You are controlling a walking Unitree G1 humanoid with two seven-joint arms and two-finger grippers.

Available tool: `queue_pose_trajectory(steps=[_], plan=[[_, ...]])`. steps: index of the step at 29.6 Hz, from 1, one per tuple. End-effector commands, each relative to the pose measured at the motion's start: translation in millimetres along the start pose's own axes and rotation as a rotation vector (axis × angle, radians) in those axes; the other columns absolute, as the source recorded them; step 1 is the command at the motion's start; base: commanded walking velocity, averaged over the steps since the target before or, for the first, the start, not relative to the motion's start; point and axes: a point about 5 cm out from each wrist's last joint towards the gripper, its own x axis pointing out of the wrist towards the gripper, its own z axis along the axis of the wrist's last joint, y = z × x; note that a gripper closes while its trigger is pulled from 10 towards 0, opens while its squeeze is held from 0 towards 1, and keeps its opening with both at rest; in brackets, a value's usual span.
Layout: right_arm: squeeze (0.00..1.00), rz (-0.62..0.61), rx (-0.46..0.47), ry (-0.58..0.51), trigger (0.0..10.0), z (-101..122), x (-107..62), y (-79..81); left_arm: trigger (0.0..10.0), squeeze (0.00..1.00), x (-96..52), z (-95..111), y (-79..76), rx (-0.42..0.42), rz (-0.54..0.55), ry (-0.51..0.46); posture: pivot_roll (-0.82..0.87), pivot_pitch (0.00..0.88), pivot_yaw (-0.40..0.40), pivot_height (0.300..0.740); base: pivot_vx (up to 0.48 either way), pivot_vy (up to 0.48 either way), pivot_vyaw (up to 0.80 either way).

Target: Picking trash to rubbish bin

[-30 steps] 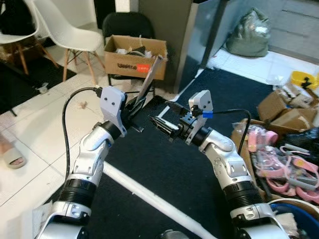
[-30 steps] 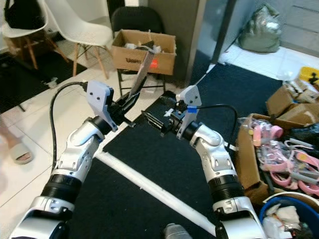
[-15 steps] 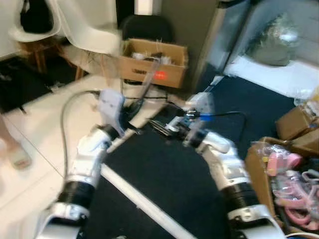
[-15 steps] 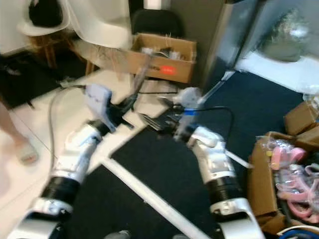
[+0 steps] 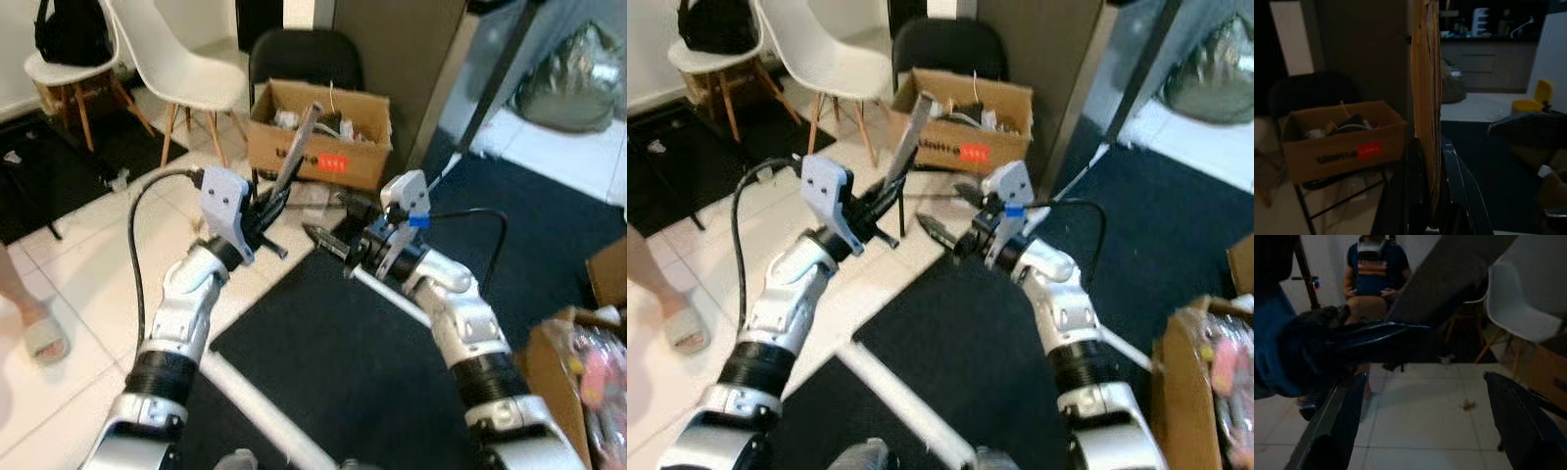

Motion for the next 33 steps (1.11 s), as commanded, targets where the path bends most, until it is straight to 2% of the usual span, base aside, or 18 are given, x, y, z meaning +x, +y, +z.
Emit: queue_pose_trajectory(steps=[1,7,15,33], plan=[[0.00,-0.019,-0.014,0.010,10.0,0.4,-5.0,-5.3,10.0,0.00,1.5,0.4,-2.0,0.007,-0.015,0.003,0.00,0.000,-0.020,0.740,0.480,0.000,0.00],[0.00,-0.018,-0.012,0.011,10.0,0.2,-4.9,-5.3,10.0,0.00,1.5,0.4,-1.9,0.008,-0.014,0.002,0.00,0.000,-0.020,0.740,0.480,0.000,0.00],[0.00,-0.016,-0.009,0.017,10.0,-0.6,-4.8,-5.0,10.0,0.00,1.3,0.3,-2.0,0.007,-0.015,0.002,0.00,0.000,-0.020,0.740,0.480,0.000,-0.75],[0.00,-0.016,-0.020,0.010,10.0,1.0,-4.9,-5.7,10.0,0.00,1.8,1.0,-2.0,0.008,-0.017,0.001,0.00,0.000,-0.017,0.740,0.480,0.000,0.00]])
